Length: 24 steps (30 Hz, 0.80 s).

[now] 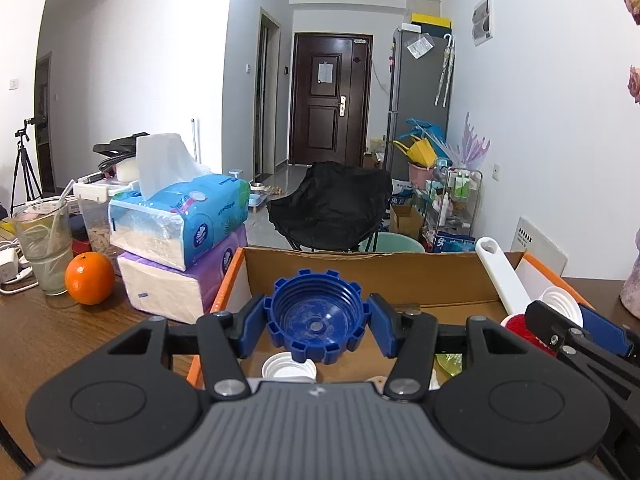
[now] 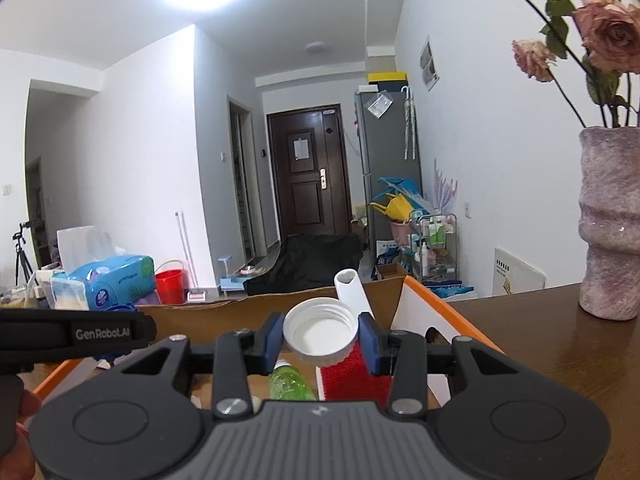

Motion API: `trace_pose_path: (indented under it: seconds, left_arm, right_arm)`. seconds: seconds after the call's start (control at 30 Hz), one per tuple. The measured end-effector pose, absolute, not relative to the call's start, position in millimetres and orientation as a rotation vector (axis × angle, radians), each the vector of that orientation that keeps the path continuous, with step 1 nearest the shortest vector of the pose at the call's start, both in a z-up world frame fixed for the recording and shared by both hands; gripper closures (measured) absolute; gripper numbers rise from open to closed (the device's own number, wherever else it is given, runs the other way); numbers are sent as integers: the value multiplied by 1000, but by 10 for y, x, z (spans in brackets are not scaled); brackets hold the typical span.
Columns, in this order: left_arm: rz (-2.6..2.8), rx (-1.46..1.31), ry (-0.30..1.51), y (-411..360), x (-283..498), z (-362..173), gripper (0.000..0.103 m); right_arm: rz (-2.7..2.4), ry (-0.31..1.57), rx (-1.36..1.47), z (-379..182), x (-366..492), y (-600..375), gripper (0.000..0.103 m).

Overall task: Organize rigid objects
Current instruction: 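Open the left gripper to drop the blue cap while the right drops the white cap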

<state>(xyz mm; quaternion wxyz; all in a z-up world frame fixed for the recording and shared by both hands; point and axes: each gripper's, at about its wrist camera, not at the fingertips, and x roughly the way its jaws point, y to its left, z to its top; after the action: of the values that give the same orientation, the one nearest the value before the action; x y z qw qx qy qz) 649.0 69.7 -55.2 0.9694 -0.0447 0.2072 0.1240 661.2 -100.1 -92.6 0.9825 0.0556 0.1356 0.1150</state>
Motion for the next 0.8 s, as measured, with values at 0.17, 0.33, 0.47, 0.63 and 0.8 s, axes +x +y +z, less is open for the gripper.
trace_pose_path:
  seconds: [0.17, 0.33, 0.47, 0.63, 0.8]
  left_arm:
    - [248, -76, 454, 710, 6561, -547, 47]
    - [252, -62, 507, 703, 6589, -528, 44]
    - [283, -56, 498, 697, 6554, -515, 13]
    - [309, -41, 472, 677, 6527, -491, 0]
    - [326, -52, 482, 700, 6547, -493, 0]
  right_arm:
    - [243, 309, 80, -882, 6644, -979, 64]
    - [238, 351, 63, -789, 6669, -975, 63]
    - [214, 394, 66, -779, 6703, -979, 52]
    - [188, 380, 84, -752, 6684, -1027, 9]
    - [189, 363, 76, -754, 6651, -1038, 0]
